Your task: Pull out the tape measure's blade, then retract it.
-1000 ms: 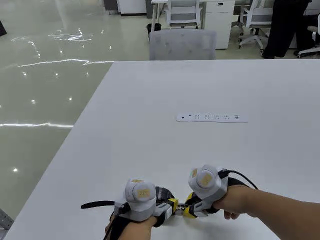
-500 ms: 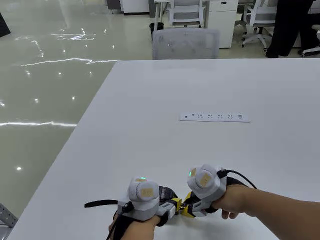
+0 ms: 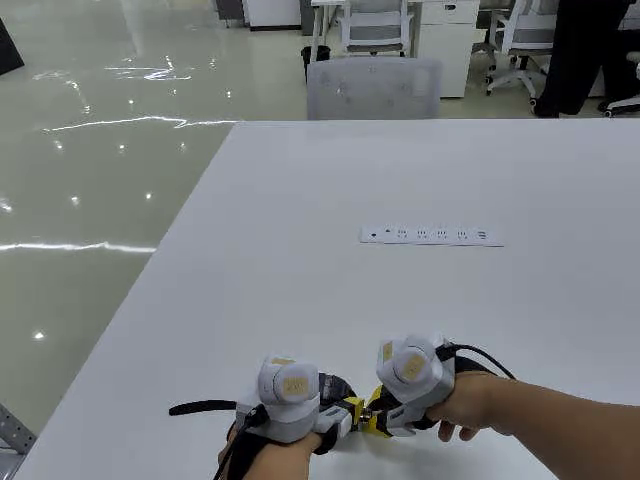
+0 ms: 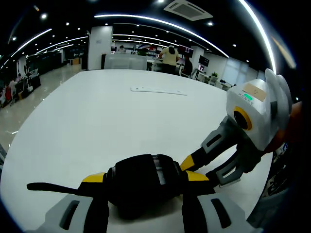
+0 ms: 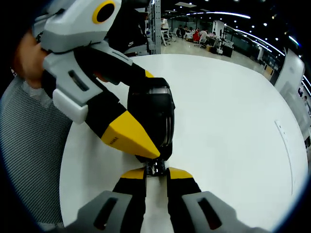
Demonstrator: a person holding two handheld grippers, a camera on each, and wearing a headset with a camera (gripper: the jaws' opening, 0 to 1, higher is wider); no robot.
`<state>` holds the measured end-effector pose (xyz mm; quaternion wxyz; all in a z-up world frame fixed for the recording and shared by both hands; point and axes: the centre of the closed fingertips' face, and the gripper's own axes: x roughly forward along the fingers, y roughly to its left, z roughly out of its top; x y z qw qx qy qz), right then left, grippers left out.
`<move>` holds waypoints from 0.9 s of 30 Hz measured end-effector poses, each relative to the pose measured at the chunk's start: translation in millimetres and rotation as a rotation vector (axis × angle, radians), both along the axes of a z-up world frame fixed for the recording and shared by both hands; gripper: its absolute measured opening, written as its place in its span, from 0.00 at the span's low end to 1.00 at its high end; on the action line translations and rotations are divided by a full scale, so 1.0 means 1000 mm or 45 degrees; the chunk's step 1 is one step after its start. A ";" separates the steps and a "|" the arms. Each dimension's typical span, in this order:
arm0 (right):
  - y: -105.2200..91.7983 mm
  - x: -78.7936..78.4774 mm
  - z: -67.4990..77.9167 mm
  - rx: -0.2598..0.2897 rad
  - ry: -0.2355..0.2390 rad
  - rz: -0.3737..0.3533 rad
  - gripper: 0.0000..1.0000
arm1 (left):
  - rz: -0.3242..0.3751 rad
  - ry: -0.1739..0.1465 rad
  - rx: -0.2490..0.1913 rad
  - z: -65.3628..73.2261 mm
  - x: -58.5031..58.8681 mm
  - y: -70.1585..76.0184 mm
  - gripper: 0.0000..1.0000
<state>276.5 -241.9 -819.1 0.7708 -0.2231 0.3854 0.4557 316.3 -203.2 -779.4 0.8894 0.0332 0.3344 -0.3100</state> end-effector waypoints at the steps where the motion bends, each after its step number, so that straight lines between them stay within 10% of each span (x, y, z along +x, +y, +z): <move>1: 0.001 0.000 0.000 0.001 0.000 0.001 0.14 | 0.000 0.001 0.000 0.000 0.000 0.000 0.57; 27: 0.005 0.001 -0.001 -0.011 -0.001 -0.056 0.14 | -0.001 0.015 -0.003 0.000 -0.002 0.000 0.58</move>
